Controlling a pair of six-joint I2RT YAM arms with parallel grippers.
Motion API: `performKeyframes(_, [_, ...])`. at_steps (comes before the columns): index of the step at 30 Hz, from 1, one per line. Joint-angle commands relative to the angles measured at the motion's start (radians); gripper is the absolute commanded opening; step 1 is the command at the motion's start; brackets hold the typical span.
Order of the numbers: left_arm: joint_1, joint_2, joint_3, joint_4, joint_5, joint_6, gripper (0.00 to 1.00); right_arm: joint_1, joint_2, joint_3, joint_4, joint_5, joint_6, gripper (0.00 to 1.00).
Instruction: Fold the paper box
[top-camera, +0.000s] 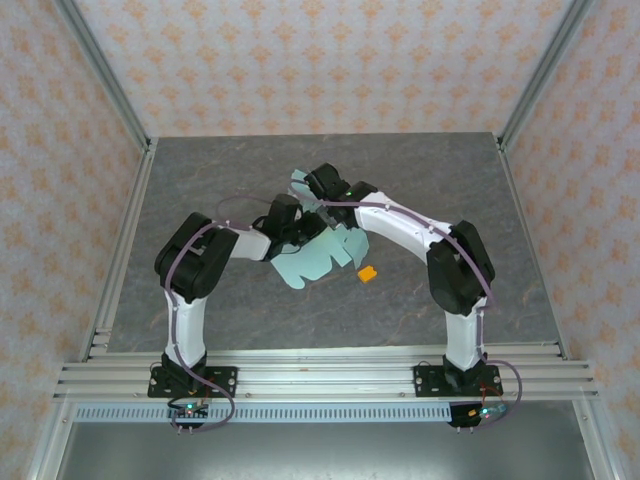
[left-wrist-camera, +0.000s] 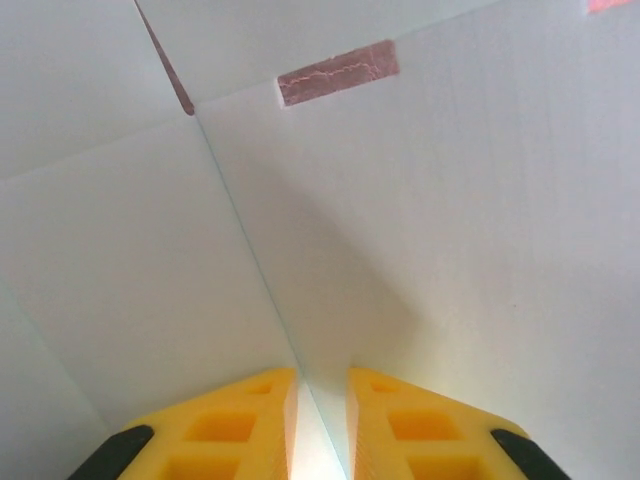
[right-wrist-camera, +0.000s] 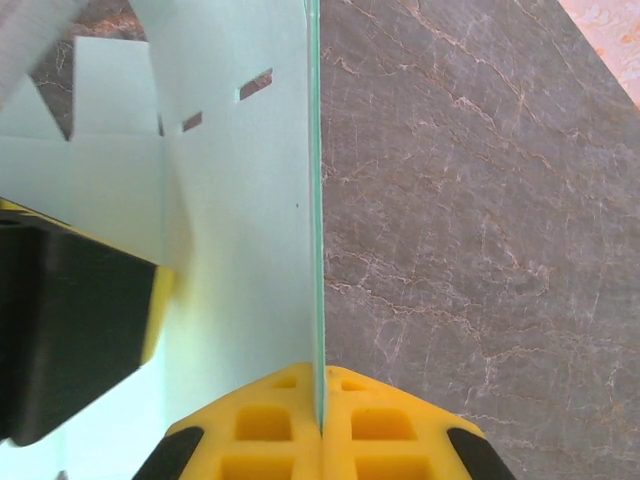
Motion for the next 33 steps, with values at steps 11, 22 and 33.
performKeyframes(11, [0.051, -0.178, -0.129, -0.086, 0.028, 0.024, 0.36, 0.007, 0.002, -0.006, 0.099, 0.096, -0.208, 0.00])
performKeyframes(22, [0.057, -0.149, -0.172, -0.080, 0.025, 0.029, 0.23, 0.009, 0.002, -0.056, 0.154, 0.113, -0.311, 0.00])
performKeyframes(33, [0.051, -0.056, -0.216, 0.039, -0.007, -0.030, 0.11, 0.080, 0.033, -0.174, 0.349, 0.267, -0.446, 0.00])
